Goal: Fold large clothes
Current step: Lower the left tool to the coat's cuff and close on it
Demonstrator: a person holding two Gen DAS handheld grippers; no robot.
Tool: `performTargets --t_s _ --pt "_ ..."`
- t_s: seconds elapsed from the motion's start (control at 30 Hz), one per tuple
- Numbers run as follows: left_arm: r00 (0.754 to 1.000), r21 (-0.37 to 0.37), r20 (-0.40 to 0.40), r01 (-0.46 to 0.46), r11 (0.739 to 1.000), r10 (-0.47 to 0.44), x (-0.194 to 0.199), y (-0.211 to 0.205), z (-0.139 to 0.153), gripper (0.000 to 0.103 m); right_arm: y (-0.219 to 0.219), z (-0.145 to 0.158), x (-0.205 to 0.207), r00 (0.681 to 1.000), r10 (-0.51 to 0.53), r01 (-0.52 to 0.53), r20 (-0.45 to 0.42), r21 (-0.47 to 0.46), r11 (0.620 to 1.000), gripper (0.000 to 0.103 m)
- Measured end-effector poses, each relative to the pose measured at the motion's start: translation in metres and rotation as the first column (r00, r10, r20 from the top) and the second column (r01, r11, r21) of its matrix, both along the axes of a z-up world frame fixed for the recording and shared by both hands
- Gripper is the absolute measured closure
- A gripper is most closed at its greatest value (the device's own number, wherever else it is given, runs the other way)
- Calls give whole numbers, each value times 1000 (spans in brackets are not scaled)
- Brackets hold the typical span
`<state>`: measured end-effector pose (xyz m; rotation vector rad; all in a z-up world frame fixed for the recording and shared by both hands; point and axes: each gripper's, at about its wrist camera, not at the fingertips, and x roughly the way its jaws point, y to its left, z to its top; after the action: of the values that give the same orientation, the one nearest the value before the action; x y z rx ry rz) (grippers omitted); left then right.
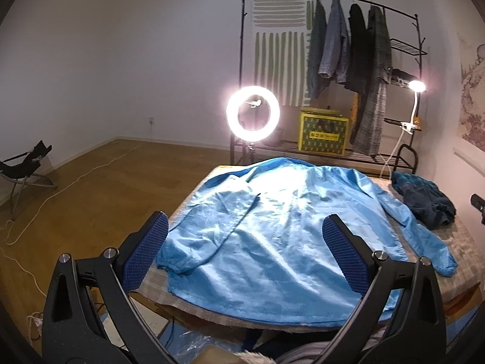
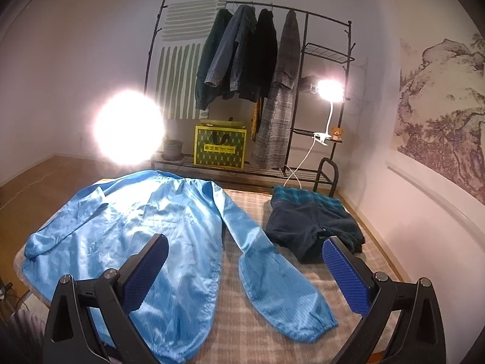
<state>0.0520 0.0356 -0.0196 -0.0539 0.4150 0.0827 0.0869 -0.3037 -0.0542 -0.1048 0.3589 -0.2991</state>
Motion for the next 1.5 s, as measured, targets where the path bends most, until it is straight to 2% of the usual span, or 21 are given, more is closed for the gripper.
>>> performTargets --t_s 0.13,0.33,0.4,0.47,0.57,0.7,0.9,1.0,1.1,1.17,1.3,1.4,1.5 --pt "999 -25 -35 -38 999 38 18 22 -10 0 3 7 24 1000 18 -18 7 -6 1000 0" --pt "987 -56 -129 -108 993 100 51 68 -43 0 13 19 67 998 63 -63 16 -46 997 0" --pt "982 -77 -155 -119 990 106 62 83 -54 6 15 20 81 997 71 -69 23 -76 995 0" --pt "975 -102 -189 -140 985 119 73 100 -69 16 17 21 102 998 66 -64 17 -108 992 1" --pt "961 -183 -249 -166 969 118 90 131 -93 22 15 19 125 998 62 -58 20 -150 987 1" --pt "940 -322 -329 -201 925 89 110 172 -132 22 5 17 146 999 39 -36 12 -170 985 3" --pt "895 -414 -441 -260 872 58 139 214 -186 22 -15 27 154 999 36 -37 -14 -76 996 4" --pt "873 -476 -485 -309 824 47 151 231 -210 22 -10 34 154 997 73 -74 -33 -6 997 4" --pt "862 -525 -506 -331 784 26 160 240 -227 22 10 42 157 989 137 -131 -62 83 988 4" --pt "852 -541 -523 -345 767 15 166 241 -237 22 31 45 153 978 201 -191 -59 139 972 4" --pt "839 -583 -544 -367 725 -13 177 242 -250 22 75 35 148 951 303 -288 -52 198 937 3" --pt "816 -585 -578 -409 701 -6 183 245 -259 23 109 23 155 928 367 -341 -69 240 909 3" --pt "812 -590 -583 -424 687 0 188 249 -261 36 140 13 162 903 421 -392 -81 245 887 3"
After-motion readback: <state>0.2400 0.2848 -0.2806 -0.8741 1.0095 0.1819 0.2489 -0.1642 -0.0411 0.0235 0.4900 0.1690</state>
